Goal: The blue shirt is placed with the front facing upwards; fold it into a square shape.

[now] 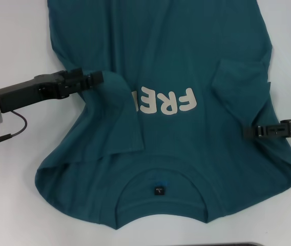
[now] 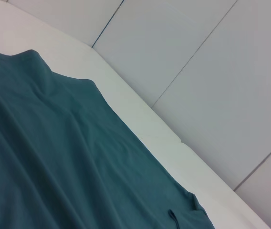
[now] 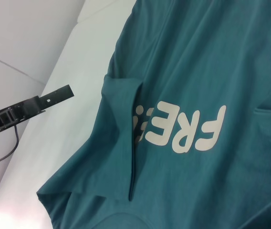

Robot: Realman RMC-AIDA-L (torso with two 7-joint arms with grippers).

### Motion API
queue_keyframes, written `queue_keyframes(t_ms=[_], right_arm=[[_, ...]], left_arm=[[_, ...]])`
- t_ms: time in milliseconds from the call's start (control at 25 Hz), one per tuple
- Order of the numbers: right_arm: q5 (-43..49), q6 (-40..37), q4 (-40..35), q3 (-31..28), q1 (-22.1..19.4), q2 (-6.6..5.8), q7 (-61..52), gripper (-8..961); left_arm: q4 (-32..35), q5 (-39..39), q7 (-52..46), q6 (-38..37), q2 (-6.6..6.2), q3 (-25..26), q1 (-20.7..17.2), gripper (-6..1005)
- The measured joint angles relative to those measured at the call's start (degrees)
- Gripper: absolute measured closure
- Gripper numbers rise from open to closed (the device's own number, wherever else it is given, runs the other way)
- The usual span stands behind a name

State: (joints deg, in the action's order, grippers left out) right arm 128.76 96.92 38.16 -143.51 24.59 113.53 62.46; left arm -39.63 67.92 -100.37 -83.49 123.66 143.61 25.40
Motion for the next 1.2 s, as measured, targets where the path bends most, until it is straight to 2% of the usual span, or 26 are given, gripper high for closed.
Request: queue_keyframes(t_ms=[600, 1200], right_arm=[[-0.06, -3.5, 0.61, -3.62, -1.84, -0.7, -2.07, 328], [-0.13, -8.99, -0.04, -3.99, -1.22, 0.58, -3.11, 332]], left_arm=[[0.0, 0.02, -0.05, 0.0, 0.01, 0.09, 0.07, 113], [0.53, -0.17, 0.0, 0.0, 0.0, 0.1, 0.09, 114]])
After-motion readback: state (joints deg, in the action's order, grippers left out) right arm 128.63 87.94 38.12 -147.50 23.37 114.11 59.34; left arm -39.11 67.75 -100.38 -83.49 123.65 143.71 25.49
